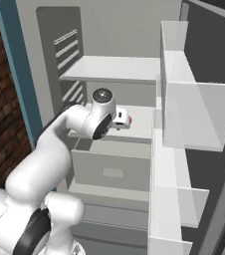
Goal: Retrieve the pear and peach from the fridge and place them into the bowl on the dining table.
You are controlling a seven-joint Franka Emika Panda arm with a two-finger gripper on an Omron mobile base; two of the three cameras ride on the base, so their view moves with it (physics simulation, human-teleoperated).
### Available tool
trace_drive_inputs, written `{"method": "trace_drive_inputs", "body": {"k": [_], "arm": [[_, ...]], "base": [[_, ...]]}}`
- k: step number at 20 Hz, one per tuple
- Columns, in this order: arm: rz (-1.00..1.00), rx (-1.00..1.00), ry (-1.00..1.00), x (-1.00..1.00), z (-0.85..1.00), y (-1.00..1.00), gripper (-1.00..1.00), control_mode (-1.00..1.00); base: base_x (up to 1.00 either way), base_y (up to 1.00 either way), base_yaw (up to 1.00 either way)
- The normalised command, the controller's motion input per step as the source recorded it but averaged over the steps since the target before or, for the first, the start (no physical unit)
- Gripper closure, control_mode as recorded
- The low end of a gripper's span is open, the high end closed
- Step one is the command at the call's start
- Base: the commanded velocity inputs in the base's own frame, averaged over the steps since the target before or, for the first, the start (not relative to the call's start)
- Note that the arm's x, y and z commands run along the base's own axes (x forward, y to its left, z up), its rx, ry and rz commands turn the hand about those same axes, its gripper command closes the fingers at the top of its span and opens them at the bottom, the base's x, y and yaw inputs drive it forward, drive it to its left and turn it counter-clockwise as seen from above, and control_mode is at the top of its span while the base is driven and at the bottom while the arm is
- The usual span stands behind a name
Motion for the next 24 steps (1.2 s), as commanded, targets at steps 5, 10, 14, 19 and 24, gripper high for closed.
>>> {"method": "trace_drive_inputs", "body": {"k": [5,10,14,19,24], "arm": [[0.00,0.00,0.00,0.23,-0.16,-0.11,-1.00,-1.00],[0.00,0.00,0.00,0.30,-0.15,-0.08,-1.00,-1.00],[0.00,0.00,0.00,0.47,-0.15,0.00,-1.00,-1.00],[0.00,0.00,0.00,0.42,-0.14,-0.01,-1.00,-1.00],[0.00,0.00,0.00,0.40,-0.12,-0.05,-1.00,-1.00]], "base": [[0.00,0.00,0.00],[0.00,0.00,0.00],[0.00,0.00,0.00],[0.00,0.00,0.00],[0.00,0.00,0.00]]}}
